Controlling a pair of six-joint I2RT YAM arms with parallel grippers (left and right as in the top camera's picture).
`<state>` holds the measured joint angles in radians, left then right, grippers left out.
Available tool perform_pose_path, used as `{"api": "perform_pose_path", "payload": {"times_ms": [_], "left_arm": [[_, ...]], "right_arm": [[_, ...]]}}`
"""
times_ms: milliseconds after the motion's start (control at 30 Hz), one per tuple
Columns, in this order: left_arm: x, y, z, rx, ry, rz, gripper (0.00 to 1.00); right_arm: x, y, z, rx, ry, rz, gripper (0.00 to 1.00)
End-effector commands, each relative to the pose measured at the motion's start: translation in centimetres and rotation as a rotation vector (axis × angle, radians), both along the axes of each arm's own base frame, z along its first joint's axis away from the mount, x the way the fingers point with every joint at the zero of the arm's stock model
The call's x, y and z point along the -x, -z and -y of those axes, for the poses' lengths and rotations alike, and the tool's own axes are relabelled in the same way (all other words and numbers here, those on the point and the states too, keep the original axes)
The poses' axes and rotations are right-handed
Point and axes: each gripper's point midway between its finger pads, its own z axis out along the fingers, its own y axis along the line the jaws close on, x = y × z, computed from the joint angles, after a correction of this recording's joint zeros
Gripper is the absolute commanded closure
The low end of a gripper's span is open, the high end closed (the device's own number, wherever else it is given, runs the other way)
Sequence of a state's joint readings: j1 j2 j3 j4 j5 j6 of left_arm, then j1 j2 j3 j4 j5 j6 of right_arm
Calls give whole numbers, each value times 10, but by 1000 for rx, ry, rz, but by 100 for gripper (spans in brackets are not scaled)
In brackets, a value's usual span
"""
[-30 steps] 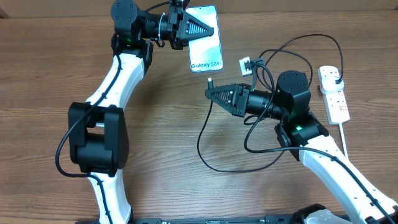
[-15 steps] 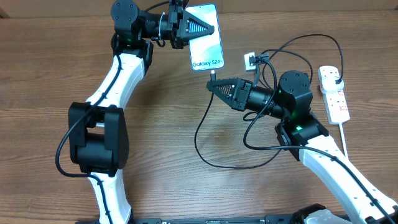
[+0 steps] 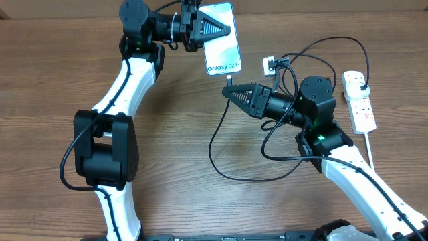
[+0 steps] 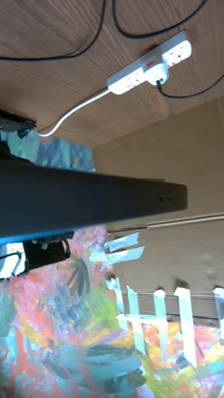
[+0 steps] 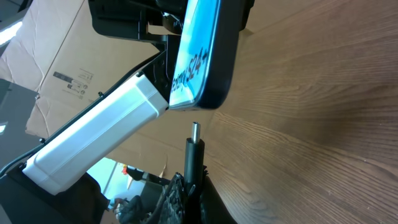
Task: Plug charger to phone and switch on socket
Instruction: 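Bring the USB-C plug up under the phone's bottom port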
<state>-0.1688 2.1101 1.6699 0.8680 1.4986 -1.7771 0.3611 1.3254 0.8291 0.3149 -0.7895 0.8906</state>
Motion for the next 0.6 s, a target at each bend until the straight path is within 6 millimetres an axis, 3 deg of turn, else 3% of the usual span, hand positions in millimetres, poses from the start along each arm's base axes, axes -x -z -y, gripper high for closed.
{"api": "perform_pose_path", "payload": {"times_ms": [0, 567], "left_arm": [[-3, -10, 2, 20, -25, 63, 96], [0, -10, 9, 25, -16, 72, 96]], "right_arm": [[2, -3, -3, -10, -22, 13, 96], [3, -4, -3, -12, -25, 16, 96]]}}
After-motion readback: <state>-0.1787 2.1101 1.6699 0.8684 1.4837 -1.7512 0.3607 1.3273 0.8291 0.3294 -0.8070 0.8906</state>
